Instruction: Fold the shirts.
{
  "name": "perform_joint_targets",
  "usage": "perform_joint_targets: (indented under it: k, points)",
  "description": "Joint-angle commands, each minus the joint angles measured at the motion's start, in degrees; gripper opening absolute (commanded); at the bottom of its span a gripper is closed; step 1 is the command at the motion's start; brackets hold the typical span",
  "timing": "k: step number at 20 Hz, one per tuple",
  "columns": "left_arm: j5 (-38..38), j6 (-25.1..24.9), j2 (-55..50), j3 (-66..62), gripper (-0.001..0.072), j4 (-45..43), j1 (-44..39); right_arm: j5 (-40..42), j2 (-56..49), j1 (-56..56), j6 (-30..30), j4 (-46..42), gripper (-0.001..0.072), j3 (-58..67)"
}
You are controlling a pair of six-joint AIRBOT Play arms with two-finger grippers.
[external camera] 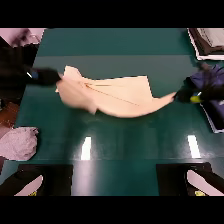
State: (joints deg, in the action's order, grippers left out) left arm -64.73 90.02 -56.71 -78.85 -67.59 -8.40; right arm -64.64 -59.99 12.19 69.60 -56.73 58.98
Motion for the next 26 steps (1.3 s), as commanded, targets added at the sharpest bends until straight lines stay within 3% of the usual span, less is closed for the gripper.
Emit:
perform_joint_targets:
  k: [1, 5, 9, 11, 14, 17, 19, 22, 26]
  points:
    - [0.3, -1.2, 0.1, -21.3, 0.0029, 0.3, 0.0, 4.8, 7.8, -0.1, 2.5, 0.2, 0.0014, 15.0]
    - [-0.2, -1.9, 0.5, -44.4, 0.0029, 0.4, 0.0, 8.8, 13.8, 0.0, 2.6, -0.4, 0.0013, 30.6]
    - [6.8, -1.8, 6.9, -47.7, 0.0028, 0.6, 0.0, 11.6, 18.7, 0.0, 3.3, -3.8, 0.0013, 41.4]
    - [8.1, -1.4, 9.1, -47.8, 0.0028, 0.9, 0.0, 10.1, 19.8, -0.1, 7.6, -9.9, 0.0013, 46.0]
    - [7.2, -1.5, 9.9, -47.8, 0.0028, 7.3, 0.0, 4.5, 18.8, 0.0, 11.6, -19.4, 0.0012, 53.1]
    - [3.7, -1.5, 9.9, -44.3, 0.0028, 9.8, 0.0, -8.1, 13.6, -0.1, 14.0, -27.2, 0.0011, 61.5]
    - [-0.9, -1.4, 9.9, -39.4, 0.0028, 9.8, 0.0, -16.1, 9.0, -0.1, 14.0, -28.5, 0.0011, 64.4]
    - [-6.6, -1.5, 8.5, -29.8, 0.0028, 8.7, 0.0, -20.2, 2.8, -0.1, 15.0, -27.1, 0.0011, 61.0]
    - [-5.2, -4.3, 0.2, -22.0, 0.0028, 1.2, 0.0, -24.3, -8.1, -0.3, 17.4, -25.3, 0.0011, 51.4]
